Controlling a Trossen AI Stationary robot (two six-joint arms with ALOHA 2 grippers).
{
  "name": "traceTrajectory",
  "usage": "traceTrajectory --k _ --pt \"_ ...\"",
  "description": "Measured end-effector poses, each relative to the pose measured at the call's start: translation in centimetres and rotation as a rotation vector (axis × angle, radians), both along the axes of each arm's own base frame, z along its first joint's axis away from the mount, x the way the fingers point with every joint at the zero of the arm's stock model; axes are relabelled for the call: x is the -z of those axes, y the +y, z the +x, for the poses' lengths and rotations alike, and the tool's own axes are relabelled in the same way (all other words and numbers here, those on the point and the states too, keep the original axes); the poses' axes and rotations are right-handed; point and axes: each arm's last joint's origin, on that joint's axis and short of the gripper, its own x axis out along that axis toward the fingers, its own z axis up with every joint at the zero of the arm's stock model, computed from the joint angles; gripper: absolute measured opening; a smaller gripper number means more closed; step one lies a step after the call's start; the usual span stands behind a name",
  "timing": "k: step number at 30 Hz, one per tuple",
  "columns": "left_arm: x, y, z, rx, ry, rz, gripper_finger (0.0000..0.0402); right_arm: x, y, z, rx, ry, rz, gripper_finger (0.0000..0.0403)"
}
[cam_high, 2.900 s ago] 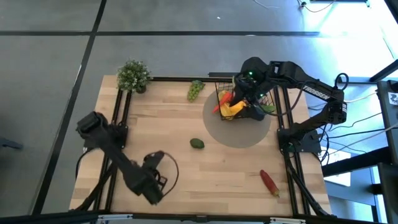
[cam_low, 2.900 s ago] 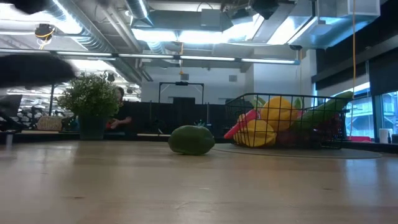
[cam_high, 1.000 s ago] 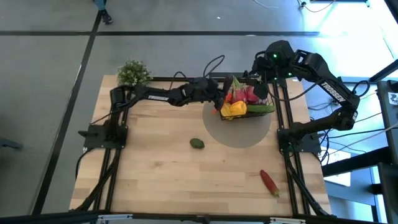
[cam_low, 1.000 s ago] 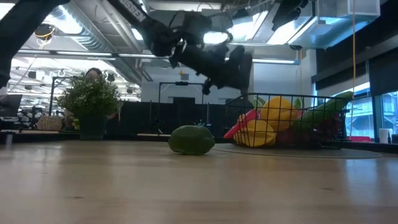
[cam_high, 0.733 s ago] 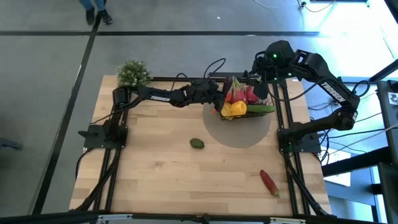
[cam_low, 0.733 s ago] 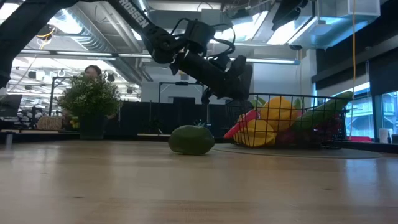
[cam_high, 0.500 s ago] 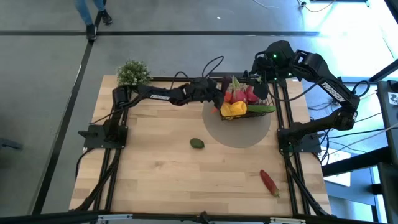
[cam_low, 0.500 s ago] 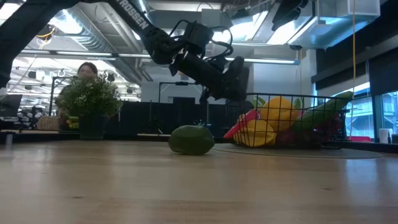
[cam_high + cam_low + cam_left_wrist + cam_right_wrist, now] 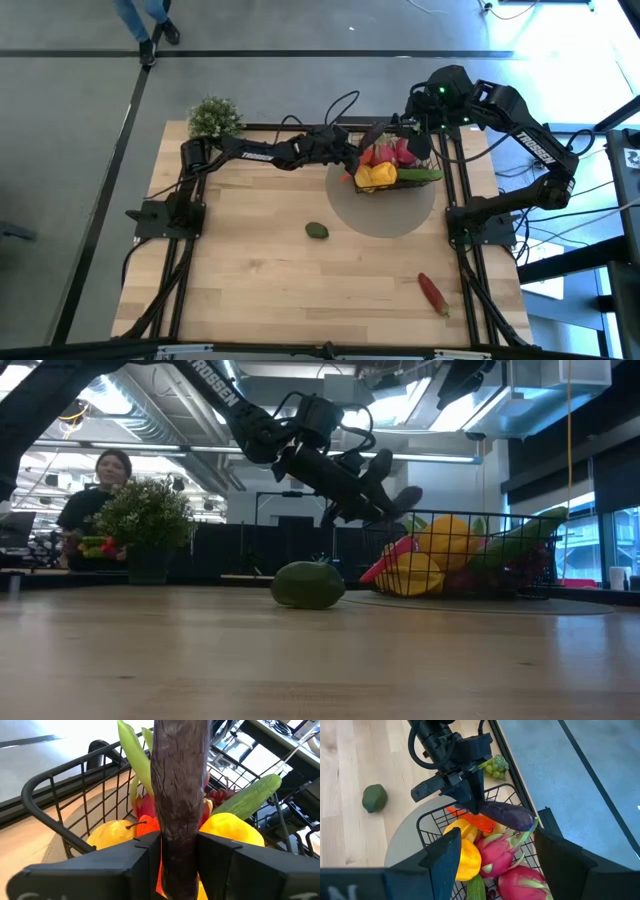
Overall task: Build produce basket
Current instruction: Put the eggplant into the wire basket
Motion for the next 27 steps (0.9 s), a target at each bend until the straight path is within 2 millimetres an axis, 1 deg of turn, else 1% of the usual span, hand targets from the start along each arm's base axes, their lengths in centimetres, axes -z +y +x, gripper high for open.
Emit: traceTrajectory --k 10,15,17,23,25,27 --pt "0.08 -0.11 -0.04 -0.013 -0.002 -0.060 0.0096 0.00 0.00 0.00 -0.003 0.002 -0.002 0.0240" --pt "0.08 -0.15 -0.06 0.017 -0.010 -0.111 0.0096 0.00 0.00 0.00 -0.003 0.002 -0.002 0.0240" --pt "0.08 -0.16 -0.06 0.010 -0.009 -0.109 0.0091 0.00 0.00 0.00 -0.003 0.002 -0.002 0.0240" --pt "-0.01 -0.14 -0.03 -0.008 -0.019 -0.099 0.0061 0.00 0.00 0.00 -0.003 0.002 -0.002 0.0240" --pt "-0.01 -0.23 0.00 -0.008 -0.021 -0.106 0.0060 0.00 0.00 0.00 -0.003 0.002 -0.002 0.0240" --pt "0.02 -0.22 0.00 -0.003 -0.022 -0.112 0.0068 0.01 -0.01 0.01 -0.003 0.002 -0.002 0.0240"
